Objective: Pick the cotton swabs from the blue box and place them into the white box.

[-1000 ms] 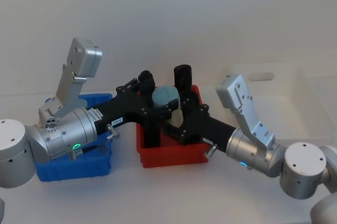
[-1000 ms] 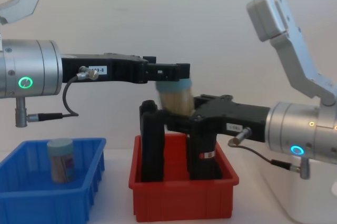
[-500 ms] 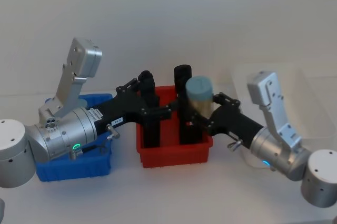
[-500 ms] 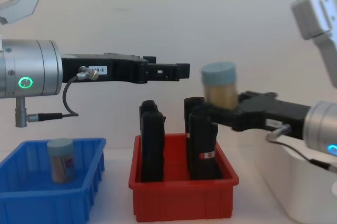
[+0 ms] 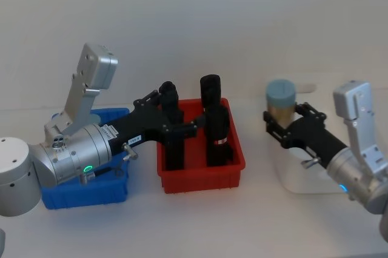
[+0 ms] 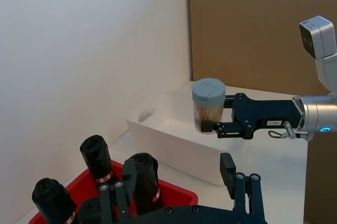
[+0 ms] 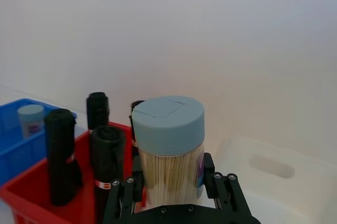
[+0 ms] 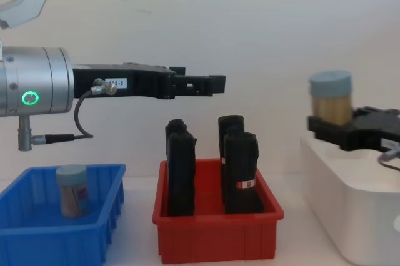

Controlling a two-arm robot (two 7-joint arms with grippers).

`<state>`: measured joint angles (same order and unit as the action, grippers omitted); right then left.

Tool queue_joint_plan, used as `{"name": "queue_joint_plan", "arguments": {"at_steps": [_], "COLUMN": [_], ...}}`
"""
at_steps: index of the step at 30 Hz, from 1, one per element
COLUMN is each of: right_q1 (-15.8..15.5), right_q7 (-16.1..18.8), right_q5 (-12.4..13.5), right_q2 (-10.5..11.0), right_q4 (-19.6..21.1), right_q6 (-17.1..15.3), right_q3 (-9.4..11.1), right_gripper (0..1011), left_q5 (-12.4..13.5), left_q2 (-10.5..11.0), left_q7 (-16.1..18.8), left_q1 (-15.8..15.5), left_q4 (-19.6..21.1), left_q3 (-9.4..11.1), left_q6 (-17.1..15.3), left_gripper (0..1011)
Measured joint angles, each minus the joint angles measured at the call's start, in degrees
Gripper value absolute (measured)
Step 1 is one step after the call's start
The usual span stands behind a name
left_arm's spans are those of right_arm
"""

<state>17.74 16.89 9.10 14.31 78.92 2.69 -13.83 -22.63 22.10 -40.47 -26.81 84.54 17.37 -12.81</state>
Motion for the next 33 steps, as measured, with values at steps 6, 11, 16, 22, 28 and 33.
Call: {"name": "queue_joint_plan", "arguments": {"at_steps": [6,11,16,22,28,33], "right_q1": [-1.2,-1.8,-1.9,-1.9,-1.9,-1.8], "right_q7": [-3.4,-5.6,-6.4,-6.6,-6.6,-6.6], "right_q5": [0.9,1.5,1.9,2.3,2.5,2.6], "right_q2": [1.3,2.0,2.2,2.3,2.3,2.3], "right_q4": [0.5,0.1,-0.4,-1.4,-2.0,-2.4], "right_q6": [-1.3,-2.6,-3.4,-4.0,-4.1,-4.0], "right_q3": [1.3,2.2,2.6,2.8,2.9,3.0], "right_gripper": [641,641,641,736,883,1001], "left_q5": [0.0,0.0,0.0,0.0,0.0,0.0], "left_q2": [0.0,0.0,0.0,0.0,0.0,0.0], "left_q7": [0.0,0.0,0.0,0.0,0.0,0.0], "left_q1": [0.0,0.0,0.0,0.0,0.0,0.0], "left_q4": [0.0,0.0,0.0,0.0,0.0,0.0], "left_q3": [0.0,0.0,0.0,0.0,0.0,0.0], "left_q6": [0.0,0.0,0.0,0.0,0.0,0.0], "left_gripper": [1004,1004,1004,1004,1004,1004]}}
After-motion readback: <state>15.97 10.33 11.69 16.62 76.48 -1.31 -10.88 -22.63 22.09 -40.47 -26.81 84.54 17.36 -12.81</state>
